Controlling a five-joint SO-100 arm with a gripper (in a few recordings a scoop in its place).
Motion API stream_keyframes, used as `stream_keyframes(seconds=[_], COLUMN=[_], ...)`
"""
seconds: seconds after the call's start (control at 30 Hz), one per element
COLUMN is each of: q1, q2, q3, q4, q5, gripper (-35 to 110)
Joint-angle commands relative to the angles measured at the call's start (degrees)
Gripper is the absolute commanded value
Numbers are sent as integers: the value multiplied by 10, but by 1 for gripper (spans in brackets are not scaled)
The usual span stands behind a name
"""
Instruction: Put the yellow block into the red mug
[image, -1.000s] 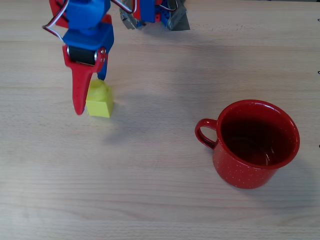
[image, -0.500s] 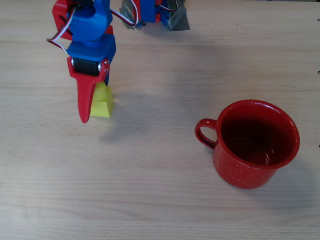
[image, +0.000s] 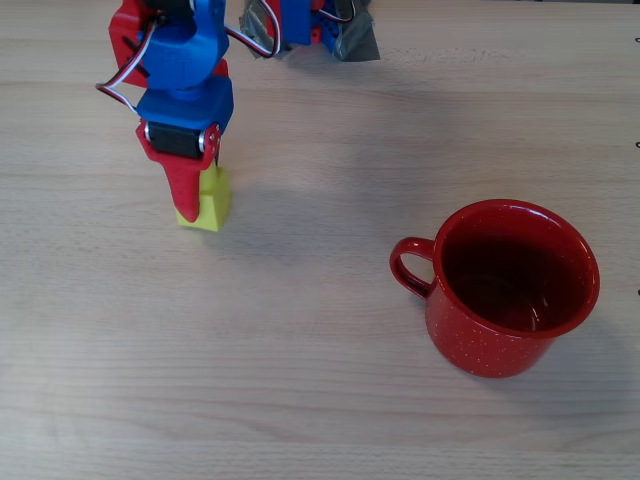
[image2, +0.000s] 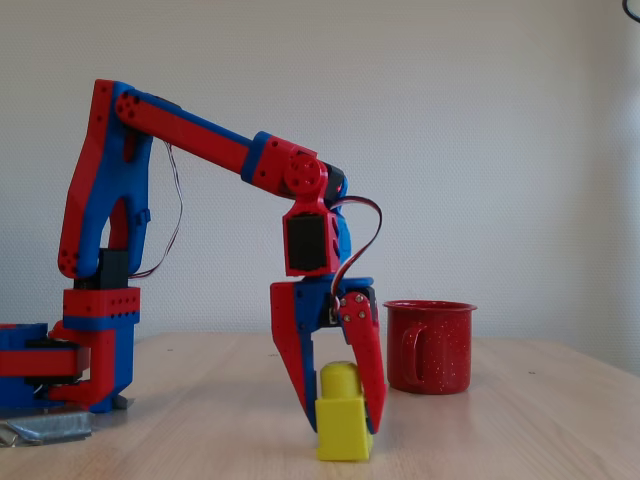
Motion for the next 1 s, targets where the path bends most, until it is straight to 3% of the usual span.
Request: stream_keyframes(seconds=[0.0, 0.6, 0.97], q1=[-2, -63, -198], q2=[24, 54, 98], q3=[-15, -335, -432], q4=[12, 315, 338], q5=[-6, 49, 98], gripper=[2, 0, 0])
